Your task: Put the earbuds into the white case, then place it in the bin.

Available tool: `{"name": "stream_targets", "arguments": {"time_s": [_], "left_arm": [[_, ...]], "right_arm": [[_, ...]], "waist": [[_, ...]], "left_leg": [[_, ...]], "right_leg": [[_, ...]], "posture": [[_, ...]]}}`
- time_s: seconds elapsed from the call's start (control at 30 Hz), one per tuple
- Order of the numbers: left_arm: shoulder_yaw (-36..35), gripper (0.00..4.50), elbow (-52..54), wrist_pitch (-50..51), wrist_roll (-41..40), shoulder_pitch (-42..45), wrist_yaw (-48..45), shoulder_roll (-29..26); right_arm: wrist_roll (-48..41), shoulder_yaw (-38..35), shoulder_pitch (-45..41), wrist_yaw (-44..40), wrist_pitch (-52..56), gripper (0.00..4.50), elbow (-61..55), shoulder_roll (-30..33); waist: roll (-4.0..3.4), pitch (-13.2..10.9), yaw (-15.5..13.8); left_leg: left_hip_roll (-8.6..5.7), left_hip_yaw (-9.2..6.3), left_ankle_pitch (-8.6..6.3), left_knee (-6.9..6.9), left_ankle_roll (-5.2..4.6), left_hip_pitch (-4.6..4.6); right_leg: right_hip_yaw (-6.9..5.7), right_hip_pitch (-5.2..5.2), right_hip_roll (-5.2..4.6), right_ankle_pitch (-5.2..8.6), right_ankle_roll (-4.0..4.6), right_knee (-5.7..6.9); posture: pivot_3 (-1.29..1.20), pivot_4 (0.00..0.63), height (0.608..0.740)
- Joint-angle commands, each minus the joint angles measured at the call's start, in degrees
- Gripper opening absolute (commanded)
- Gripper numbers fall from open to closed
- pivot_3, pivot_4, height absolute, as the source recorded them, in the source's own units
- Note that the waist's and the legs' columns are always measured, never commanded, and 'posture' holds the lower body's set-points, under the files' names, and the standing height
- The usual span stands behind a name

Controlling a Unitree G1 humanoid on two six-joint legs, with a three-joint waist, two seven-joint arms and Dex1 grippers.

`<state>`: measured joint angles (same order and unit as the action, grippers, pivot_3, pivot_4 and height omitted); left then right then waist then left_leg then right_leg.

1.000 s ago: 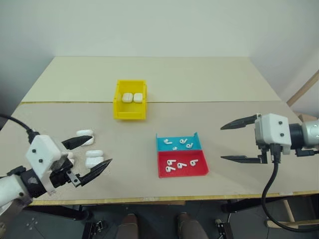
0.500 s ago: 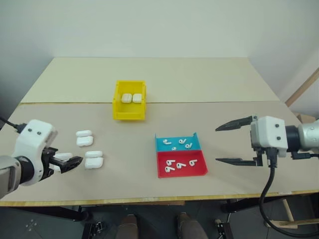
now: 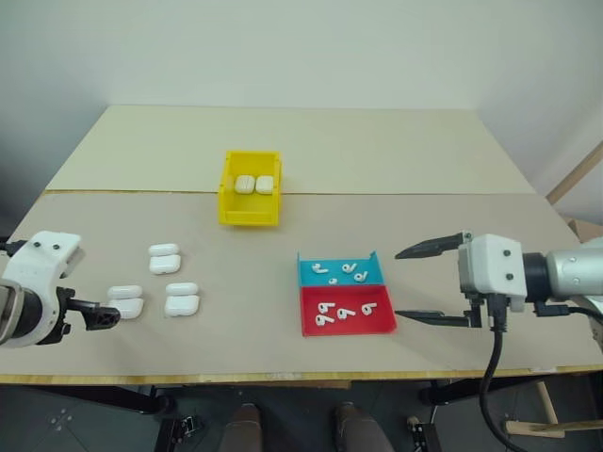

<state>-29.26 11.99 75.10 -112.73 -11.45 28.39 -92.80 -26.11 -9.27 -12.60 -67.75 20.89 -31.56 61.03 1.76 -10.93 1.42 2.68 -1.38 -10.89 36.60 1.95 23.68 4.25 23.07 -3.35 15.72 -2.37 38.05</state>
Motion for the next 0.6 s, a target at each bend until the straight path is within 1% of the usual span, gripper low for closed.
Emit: {"name": "stream_targets", "arguments": {"time_s": [0.03, 0.1, 0.13, 0.3, 0.43, 0.5, 0.6], "left_arm": [[5.4, 4.5, -3.0, -3.3, -0.3, 3.4, -0.8, -2.2], [10.9, 4.5, -4.2, -5.6, -0.3, 7.3, 0.0, -2.3], [13.3, 4.5, -5.8, -5.2, -0.3, 10.2, -1.1, -1.5], [25.2, 4.5, -7.0, -3.7, -0.3, 22.2, 1.3, 0.0], [32.7, 4.5, -11.6, -1.3, -0.3, 32.2, 4.2, 5.2], [36.1, 4.5, -13.8, 0.1, 1.1, 36.9, 6.7, 8.3], [39.5, 4.5, -18.0, 1.6, 2.5, 42.7, 9.9, 12.6]], "right_arm": [[-2.0, -2.3, 0.1, 1.2, 1.4, 4.49, -2.6, 0.3], [-2.3, -3.0, 0.6, 1.4, 2.0, 4.49, -3.2, 0.5], [-2.5, -3.3, 0.7, 1.5, 2.4, 4.49, -3.6, 0.6], [-3.6, -5.4, 1.9, 2.2, 4.2, 4.49, -5.1, 1.3], [-3.6, -6.8, 3.4, 2.9, 5.0, 4.49, -6.1, 1.5], [-3.7, -7.4, 3.8, 3.2, 5.4, 4.49, -6.6, 1.5], [-3.9, -7.9, 4.2, 3.7, 5.9, 4.49, -7.1, 1.5]], "waist": [[0.0, 0.0, -0.2], [0.0, 0.0, -0.5], [0.0, 0.0, -0.6], [0.01, 0.0, -0.8], [0.02, 0.0, -0.9], [0.04, 0.0, -0.9], [0.06, 0.0, -0.9]], "left_leg": [[0.0, -0.01, 0.01, 0.0, 0.02, 0.08], [0.0, -0.02, 0.01, 0.0, 0.02, 0.1], [0.0, -0.03, 0.01, 0.0, 0.02, 0.12], [-0.03, -0.02, 0.01, 0.0, 0.02, 0.15], [-0.04, -0.05, 0.02, 0.0, 0.02, 0.14], [-0.04, -0.07, 0.03, 0.0, 0.04, 0.15], [-0.07, -0.11, 0.05, 0.01, 0.08, 0.16]], "right_leg": [[0.0, 0.06, 0.0, 0.0, 0.0, 0.01], [-0.01, 0.07, 0.01, 0.0, -0.01, -0.01], [-0.01, 0.07, 0.01, 0.0, -0.01, 0.0], [-0.02, 0.06, 0.0, 0.0, -0.03, -0.03], [-0.03, 0.04, 0.0, 0.0, -0.05, -0.01], [-0.03, 0.05, 0.01, -0.01, -0.06, -0.01], [-0.03, 0.03, 0.0, -0.03, -0.1, -0.01]], "posture": [[0.0, 0.15, 0.74], [0.0, 0.15, 0.74], [0.0, 0.15, 0.74], [0.0, 0.15, 0.74], [0.0, 0.15, 0.74], [0.0, 0.15, 0.74], [0.0, 0.15, 0.74]]}}
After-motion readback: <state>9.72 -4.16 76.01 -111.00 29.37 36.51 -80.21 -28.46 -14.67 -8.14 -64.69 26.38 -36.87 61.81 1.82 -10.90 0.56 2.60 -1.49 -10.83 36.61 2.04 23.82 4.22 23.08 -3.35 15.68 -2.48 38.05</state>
